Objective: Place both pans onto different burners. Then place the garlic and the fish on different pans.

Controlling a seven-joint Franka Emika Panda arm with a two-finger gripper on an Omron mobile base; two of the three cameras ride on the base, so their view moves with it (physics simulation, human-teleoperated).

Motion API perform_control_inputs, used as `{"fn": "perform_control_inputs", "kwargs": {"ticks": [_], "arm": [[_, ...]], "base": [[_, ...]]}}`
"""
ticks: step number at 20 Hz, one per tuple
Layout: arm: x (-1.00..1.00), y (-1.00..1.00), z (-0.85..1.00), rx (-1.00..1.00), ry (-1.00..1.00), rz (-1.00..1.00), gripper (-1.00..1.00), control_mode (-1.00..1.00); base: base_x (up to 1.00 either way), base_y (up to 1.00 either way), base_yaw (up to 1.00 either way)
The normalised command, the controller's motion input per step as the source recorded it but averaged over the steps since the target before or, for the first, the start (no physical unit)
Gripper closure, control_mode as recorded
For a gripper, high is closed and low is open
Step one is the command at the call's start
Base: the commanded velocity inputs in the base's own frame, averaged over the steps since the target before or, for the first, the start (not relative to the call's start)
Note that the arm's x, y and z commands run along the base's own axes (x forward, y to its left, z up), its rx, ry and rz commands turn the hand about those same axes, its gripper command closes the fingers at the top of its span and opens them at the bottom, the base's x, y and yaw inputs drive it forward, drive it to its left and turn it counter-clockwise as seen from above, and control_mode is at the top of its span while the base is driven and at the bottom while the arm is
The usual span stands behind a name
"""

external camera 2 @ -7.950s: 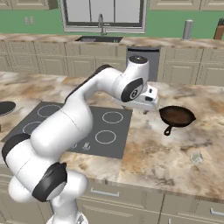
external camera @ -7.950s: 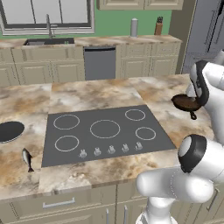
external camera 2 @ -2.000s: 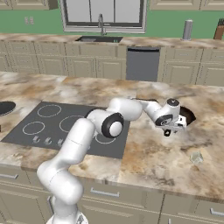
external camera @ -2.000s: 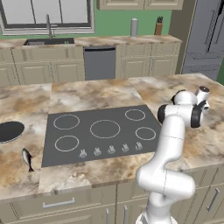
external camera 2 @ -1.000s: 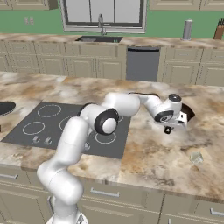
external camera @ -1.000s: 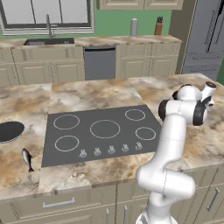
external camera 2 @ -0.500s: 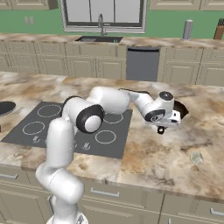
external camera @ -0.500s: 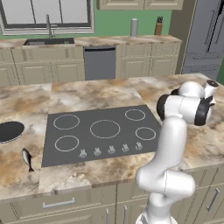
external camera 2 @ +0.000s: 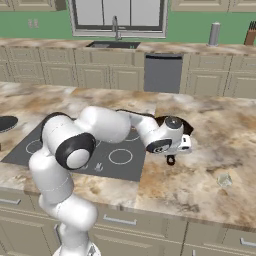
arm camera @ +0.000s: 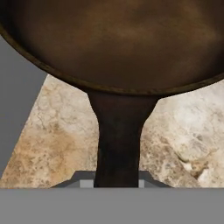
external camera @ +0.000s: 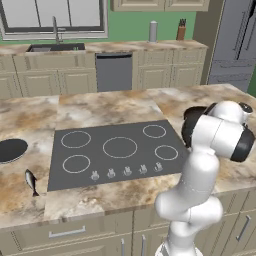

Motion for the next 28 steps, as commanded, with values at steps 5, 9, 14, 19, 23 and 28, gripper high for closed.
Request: {"fn": "perform_control_inputs", "kwargs": {"ticks": [5,9,14,19,23,28], "arm": [[-0.02,0.25,0.17,0.0,0.0,0.32,1.0,-1.0],[0.0,0.13,0.02,-0.05,0.0,0.35,1.0,-1.0],[0.0,0.0,0.0,-0.08,0.01,0.34,1.0,-1.0],[0.0,0.0,0.0,-0.03,0.15,0.28,1.0,-1.0],[0.0,0.15,0.0,0.0,0.27,0.22,1.0,-1.0],[0.07,0.22,0.0,0.0,0.13,0.13,1.0,-1.0]], "base": [[0.0,0.0,0.0],[0.0,0.0,0.0],[0.0,0.0,0.0],[0.0,0.0,0.0],[0.0,0.0,0.0],[0.0,0.0,0.0]]}}
